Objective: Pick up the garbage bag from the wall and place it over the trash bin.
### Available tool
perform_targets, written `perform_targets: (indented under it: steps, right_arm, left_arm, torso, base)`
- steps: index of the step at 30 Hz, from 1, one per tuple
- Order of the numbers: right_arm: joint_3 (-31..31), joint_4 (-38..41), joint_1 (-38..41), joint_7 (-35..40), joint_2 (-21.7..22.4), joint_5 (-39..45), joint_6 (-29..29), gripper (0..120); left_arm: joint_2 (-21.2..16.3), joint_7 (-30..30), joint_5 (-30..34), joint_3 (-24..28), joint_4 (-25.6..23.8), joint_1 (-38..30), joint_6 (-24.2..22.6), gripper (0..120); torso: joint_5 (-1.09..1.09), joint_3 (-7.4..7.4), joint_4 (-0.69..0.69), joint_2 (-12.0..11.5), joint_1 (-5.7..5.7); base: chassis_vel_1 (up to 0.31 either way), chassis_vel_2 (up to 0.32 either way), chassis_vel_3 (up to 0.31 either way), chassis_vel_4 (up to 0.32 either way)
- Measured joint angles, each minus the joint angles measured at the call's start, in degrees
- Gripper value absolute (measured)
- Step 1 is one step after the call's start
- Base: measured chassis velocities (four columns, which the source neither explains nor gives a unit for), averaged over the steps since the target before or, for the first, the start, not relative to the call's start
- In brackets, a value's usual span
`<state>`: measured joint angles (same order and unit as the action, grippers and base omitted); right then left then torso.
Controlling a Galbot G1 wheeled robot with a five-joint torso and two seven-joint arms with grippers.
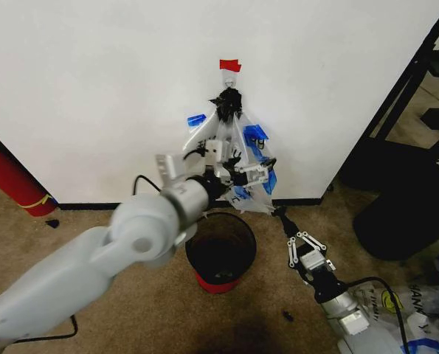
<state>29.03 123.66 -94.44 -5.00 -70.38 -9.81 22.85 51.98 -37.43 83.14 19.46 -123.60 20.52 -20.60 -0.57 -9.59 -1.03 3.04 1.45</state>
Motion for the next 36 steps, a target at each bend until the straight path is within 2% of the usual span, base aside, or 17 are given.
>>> perform_targets:
  steps: [9,14,19,26,32,36]
  right_arm:
    - [0.37,0.70,-0.69,0.05,0.42,0.32,0.43,0]
    - [0.41,0.64,-0.65,0.05,0.65,0.55,0.51,0]
    - [0.36,-0.31,0.07,0.05,0.98,0.81,0.51,0]
    - [0.14,-0.55,0.51,0.05,1.32,1.06,0.45,0]
    - [0.33,-0.55,0.17,0.06,1.47,1.17,0.43,0]
    - [0.44,-0.21,-0.11,0.11,1.48,1.44,0.44,0]
  left_arm:
    - [0.79,-2.08,-5.30,2.27,6.20,-1.42,-2.68,95]
    - [-0.23,-2.97,-6.14,2.12,6.28,-1.38,-4.31,94]
    - [-1.90,-3.43,-7.32,2.05,4.31,-0.48,-5.89,92]
    - [-1.09,-3.43,-7.14,2.98,4.51,-0.20,-6.00,89]
    - [0.73,-3.69,-6.65,3.64,6.48,-1.06,-5.81,77]
    - [1.21,-4.61,-5.65,4.00,7.26,-1.48,-5.96,57]
  torso:
    - [-0.01,0.00,-0.01,0.00,-0.01]
    - [-0.01,0.01,-0.01,0.01,-0.01]
    - [0.00,0.01,0.00,0.01,-0.01]
    - [-0.01,0.01,-0.01,0.01,-0.01]
    - [0.00,0.01,-0.01,0.01,-0.01]
    - [0.00,0.01,-0.01,0.01,-0.01]
  base:
    - [0.000,0.000,0.000,0.000]
    - [0.000,0.000,0.000,0.000]
    - [0.000,0.000,0.000,0.000]
    - [0.000,0.000,0.000,0.000]
    - [0.000,0.000,0.000,0.000]
    - [0.000,0.000,0.000,0.000]
